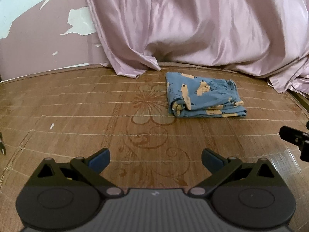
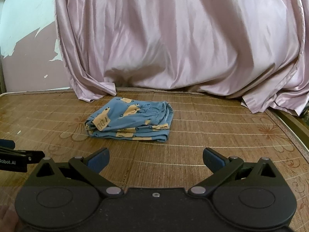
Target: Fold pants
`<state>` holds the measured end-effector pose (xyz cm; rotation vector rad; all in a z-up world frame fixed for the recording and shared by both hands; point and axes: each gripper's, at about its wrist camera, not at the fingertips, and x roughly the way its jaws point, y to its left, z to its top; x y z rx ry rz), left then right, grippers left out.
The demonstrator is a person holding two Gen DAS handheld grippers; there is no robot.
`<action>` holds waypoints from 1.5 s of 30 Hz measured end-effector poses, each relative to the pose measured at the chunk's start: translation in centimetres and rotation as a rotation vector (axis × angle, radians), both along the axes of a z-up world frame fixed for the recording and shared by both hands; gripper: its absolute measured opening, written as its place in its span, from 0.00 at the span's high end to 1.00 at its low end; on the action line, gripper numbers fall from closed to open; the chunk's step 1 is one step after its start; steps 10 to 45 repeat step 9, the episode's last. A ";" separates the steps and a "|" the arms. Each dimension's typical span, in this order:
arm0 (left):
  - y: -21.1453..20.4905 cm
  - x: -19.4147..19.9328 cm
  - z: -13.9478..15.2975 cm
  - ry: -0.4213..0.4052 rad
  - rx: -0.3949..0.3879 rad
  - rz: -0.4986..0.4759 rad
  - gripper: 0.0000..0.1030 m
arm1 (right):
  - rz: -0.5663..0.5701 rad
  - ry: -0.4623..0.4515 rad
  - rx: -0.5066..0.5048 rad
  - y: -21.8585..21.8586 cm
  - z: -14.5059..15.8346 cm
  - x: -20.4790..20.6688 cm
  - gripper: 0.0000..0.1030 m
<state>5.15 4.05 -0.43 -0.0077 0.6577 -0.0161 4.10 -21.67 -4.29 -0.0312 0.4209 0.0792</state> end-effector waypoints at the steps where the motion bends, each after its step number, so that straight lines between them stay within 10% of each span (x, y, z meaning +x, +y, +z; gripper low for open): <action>1: 0.0 -0.1 0.0 -0.001 0.002 -0.003 0.00 | 0.001 0.001 -0.001 0.1 0.0 0.0 0.01; 45: -0.4 -0.2 0.0 -0.008 0.015 -0.040 0.00 | 0.008 0.011 0.000 0.1 -0.1 0.1 0.01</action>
